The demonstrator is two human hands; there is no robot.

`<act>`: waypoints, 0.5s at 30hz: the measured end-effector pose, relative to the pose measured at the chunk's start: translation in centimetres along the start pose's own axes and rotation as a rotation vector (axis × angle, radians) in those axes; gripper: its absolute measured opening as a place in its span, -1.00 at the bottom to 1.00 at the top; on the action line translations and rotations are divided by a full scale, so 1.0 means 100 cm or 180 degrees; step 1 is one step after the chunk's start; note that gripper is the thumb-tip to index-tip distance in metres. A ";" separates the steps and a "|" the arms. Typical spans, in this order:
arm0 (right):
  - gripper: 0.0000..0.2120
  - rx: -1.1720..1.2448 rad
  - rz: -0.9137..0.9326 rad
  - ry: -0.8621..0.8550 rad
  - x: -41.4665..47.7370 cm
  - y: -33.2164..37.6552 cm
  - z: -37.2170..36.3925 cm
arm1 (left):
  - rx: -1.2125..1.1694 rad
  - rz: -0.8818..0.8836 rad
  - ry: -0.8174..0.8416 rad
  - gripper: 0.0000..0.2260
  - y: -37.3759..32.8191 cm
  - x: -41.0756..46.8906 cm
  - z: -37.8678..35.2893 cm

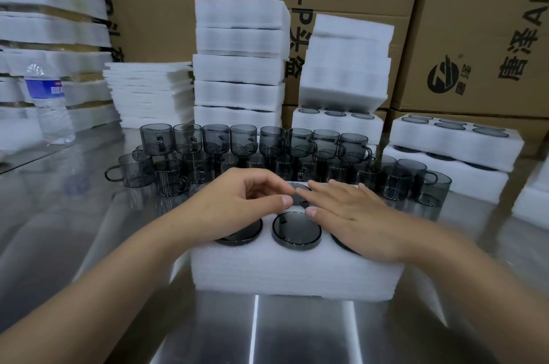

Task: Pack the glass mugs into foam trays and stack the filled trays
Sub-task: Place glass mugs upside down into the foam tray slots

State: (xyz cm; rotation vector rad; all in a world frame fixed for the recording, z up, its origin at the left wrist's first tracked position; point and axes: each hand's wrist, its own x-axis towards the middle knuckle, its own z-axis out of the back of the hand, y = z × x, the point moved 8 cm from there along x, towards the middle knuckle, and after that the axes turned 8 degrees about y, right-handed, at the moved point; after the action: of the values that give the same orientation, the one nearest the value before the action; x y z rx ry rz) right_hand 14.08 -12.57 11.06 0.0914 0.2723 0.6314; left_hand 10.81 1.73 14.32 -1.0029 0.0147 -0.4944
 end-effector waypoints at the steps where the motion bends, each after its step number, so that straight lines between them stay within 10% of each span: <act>1: -0.51 -0.0026 -0.0011 0.0003 0.000 0.000 0.000 | -0.0002 -0.0007 0.0001 -0.79 0.000 0.000 0.000; 15: -0.48 -0.0071 -0.0045 0.0058 0.002 0.000 -0.001 | 0.0332 -0.0025 0.0213 -0.88 -0.004 0.000 -0.006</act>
State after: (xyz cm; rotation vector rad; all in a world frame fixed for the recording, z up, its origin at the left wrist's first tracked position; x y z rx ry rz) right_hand 14.16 -12.43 10.96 0.0622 0.2833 0.6213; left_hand 10.47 1.07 14.29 -0.8845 0.0443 -0.5305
